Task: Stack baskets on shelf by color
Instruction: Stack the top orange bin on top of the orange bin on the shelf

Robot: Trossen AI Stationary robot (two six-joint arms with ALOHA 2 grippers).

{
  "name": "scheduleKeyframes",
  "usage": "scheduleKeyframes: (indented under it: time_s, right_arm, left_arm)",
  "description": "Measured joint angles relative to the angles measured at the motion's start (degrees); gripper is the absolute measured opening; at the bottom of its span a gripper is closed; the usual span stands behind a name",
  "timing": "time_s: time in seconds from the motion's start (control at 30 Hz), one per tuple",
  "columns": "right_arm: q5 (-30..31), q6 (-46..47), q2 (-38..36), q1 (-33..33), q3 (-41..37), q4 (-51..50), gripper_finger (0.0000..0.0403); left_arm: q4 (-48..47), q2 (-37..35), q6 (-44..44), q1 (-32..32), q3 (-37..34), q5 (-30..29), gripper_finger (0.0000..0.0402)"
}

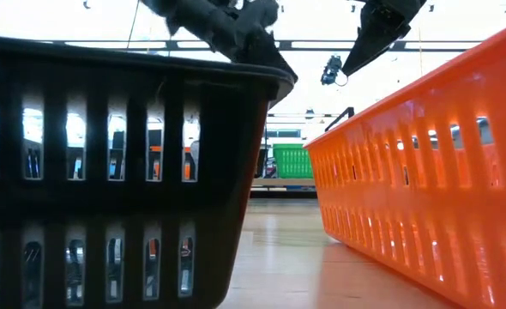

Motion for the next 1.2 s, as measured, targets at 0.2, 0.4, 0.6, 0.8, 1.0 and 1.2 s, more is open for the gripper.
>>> scheduleKeyframes:
  time_s: [0.2,0.4,0.6,0.8,1.0,1.2]
  right_arm:
    - [0.0,0.7,0.0,0.6,0.0,1.8,0.0254]
    - [-3.0,9.0,0.1,0.6,-1.4,0.6,0.0254]
    - [-16.9,25.8,0.1,0.7,-1.5,-10.0,0.0254]
    - [-29.0,51.6,0.1,2.2,-1.5,-25.6,0.024]
    - [-30.2,68.2,0.9,6.0,-1.5,-22.3,0.0231]
    - [-33.0,76.1,7.9,10.7,-1.5,-19.4,0.023]
  left_arm:
    - [23.7,-9.0,-2.8,-3.1,-15.7,-2.0,0.0031]
    - [34.3,-16.6,-5.5,-3.3,-26.5,-1.7,0.0028]
    - [34.7,-22.3,-5.4,-3.2,-33.0,-1.2,0.0042]
    - [34.0,-24.3,-5.4,-1.7,-33.9,-1.3,0.0054]
    - [33.0,-24.8,-2.4,-1.7,-33.9,-1.3,0.0057]
    - [33.2,-27.0,-1.2,-0.2,-33.8,-1.3,0.0058]
